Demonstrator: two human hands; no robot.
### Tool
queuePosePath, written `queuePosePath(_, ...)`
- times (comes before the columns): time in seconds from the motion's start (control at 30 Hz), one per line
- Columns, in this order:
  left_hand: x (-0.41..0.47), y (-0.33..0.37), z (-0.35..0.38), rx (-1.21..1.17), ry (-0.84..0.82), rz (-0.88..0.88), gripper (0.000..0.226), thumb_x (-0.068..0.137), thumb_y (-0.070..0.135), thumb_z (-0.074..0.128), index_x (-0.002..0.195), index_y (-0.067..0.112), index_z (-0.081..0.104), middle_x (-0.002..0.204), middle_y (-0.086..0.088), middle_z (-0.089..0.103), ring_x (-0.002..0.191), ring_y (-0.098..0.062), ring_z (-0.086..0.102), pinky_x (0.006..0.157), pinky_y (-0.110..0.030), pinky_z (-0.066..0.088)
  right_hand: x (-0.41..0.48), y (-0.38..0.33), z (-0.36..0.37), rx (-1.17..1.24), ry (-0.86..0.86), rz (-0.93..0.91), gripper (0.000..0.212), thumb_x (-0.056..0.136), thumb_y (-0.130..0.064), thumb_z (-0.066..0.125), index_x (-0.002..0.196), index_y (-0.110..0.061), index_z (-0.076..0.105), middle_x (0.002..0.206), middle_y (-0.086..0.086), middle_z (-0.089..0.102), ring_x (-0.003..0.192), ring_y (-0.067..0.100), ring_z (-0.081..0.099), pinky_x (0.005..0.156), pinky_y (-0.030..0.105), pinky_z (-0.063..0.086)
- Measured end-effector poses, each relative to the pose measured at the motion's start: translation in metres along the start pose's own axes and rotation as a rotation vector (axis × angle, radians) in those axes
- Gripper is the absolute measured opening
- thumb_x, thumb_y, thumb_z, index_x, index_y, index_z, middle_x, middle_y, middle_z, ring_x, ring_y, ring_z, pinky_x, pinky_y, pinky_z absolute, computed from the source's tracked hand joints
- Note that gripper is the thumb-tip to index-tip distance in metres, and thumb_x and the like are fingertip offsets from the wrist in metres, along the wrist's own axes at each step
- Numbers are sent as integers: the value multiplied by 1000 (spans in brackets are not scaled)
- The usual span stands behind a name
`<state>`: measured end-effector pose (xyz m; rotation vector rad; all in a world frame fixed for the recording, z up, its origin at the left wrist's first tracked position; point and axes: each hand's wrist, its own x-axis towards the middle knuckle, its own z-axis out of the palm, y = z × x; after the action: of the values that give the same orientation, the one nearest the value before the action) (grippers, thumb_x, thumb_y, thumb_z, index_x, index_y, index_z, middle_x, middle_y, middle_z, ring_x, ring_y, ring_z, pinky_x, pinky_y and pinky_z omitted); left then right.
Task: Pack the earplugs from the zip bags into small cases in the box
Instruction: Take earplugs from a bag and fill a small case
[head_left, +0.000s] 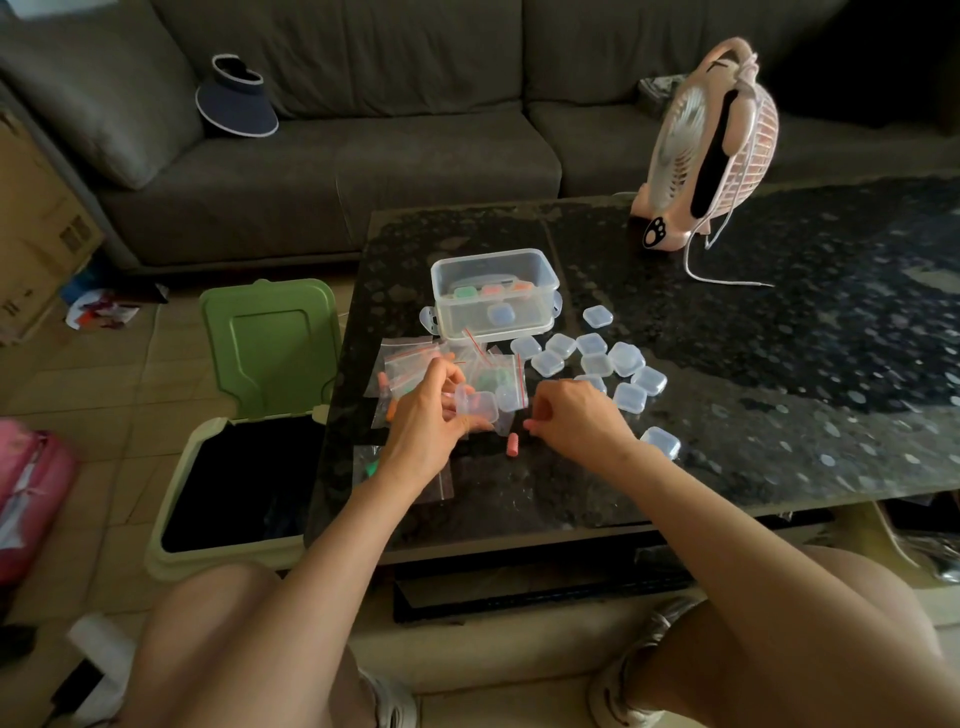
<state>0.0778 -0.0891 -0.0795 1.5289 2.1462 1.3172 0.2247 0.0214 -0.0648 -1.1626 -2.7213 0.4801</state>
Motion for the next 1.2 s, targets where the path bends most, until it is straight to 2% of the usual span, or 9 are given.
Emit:
queuePosePath(0.17,-1,7,6,-48,-28,-6,44,72,21,80,97,19,44,101,-1,66,87,-12,64,72,-19,53,-4,-7,-11,272,93,-44,20,84,-33,69,86,-14,65,80,-2,65,72,12,58,65,25,46)
queuePosePath(0.27,-2,12,6,-79,-33,-18,44,71,20,79,98,18,44,104,-3,67,90,-12,64,76,-17,51,-7,-12,-8,249,104,-126,19,83,-34,70,87,-16,67,76,-4,61,69,12,58,62,24,44)
queuePosePath(0.43,-4,14,6,-85,-52,-2,43,72,19,79,97,18,44,110,0,65,97,-16,66,82,-26,54,-5,-13,-3,222,109,-188,10,81,-23,72,90,-18,72,88,0,62,72,10,53,63,21,40)
queuePosePath(0.53,-3,14,6,-94,-47,-10,44,71,19,79,100,13,46,109,-5,66,97,-16,66,82,-24,53,-5,-13,-2,293,141,-196,8,80,-20,73,88,-18,72,87,2,63,73,12,54,65,25,46)
queuePosePath(0.73,-3,13,6,-116,-46,-17,46,71,22,79,101,15,44,108,2,63,96,-18,66,85,-35,55,-4,-11,-3,266,93,-127,24,80,-34,73,99,-20,68,83,-3,61,69,10,54,59,21,43)
queuePosePath(0.83,-3,12,6,-112,-34,-34,48,70,29,79,101,16,44,106,-4,67,93,-17,66,82,-36,56,0,-5,-11,353,146,21,29,80,-36,72,102,-19,65,84,-3,63,77,15,61,69,29,52)
queuePosePath(0.97,-3,13,5,-103,-38,-43,50,67,26,80,99,14,43,106,-6,67,89,-13,65,78,-25,55,2,13,-12,23,-2,199,34,79,-39,72,99,-14,60,93,1,61,85,18,59,68,32,48)
queuePosePath(1.07,-3,13,7,-106,-51,-33,49,67,23,80,97,15,43,104,-6,67,86,-11,64,74,-17,52,1,15,-1,38,-158,212,31,77,-25,75,99,-12,59,99,5,61,90,22,61,77,37,53)
queuePosePath(1.2,-3,10,8,-91,-55,-28,48,67,25,80,97,17,43,103,-5,67,88,-14,66,76,-25,55,4,13,0,225,-136,187,15,81,-2,63,93,-9,66,89,9,68,76,19,66,75,34,58)
